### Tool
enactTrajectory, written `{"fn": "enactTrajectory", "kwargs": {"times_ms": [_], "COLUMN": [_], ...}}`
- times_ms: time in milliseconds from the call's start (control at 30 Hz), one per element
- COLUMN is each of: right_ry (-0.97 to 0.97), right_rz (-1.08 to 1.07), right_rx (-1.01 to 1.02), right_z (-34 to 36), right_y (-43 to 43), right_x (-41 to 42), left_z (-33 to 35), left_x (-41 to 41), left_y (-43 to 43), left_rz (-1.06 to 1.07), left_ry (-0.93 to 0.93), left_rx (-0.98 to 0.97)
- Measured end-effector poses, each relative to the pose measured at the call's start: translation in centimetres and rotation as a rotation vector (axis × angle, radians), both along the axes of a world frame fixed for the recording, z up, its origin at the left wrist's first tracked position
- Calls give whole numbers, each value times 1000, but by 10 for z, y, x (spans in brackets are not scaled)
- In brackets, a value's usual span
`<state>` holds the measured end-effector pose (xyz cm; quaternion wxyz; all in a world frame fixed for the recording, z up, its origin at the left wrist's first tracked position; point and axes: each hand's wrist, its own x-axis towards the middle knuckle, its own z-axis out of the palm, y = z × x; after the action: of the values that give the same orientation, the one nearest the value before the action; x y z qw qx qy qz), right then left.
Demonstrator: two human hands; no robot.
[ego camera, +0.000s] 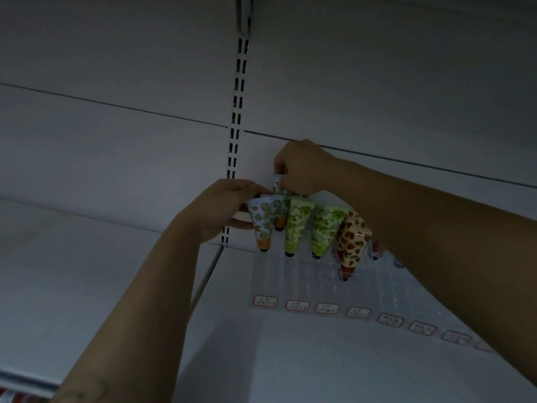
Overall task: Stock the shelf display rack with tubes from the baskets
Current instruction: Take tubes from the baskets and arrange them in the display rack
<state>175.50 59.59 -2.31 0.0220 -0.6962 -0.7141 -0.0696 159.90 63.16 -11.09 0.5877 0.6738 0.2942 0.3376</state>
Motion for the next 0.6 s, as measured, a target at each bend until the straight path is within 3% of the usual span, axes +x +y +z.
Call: {"fn": "enactTrajectory", "kwargs": {"times_ms": [133, 400, 600], "right_ry": [9, -27, -20], "right_rz": [14, 3, 58], "right_rx": [26, -60, -40], "right_z": [1, 1, 0], "right_y": [-4, 1, -8], "right_x": [3, -5, -4], "left_z": [-10, -30, -33], "left_x": [-2, 3, 2], "left_y": [5, 4, 3], "left_rz": [-39, -44, -29], "left_ry": [-106, -33, -47], "left_rx": [-134, 176, 248]}}
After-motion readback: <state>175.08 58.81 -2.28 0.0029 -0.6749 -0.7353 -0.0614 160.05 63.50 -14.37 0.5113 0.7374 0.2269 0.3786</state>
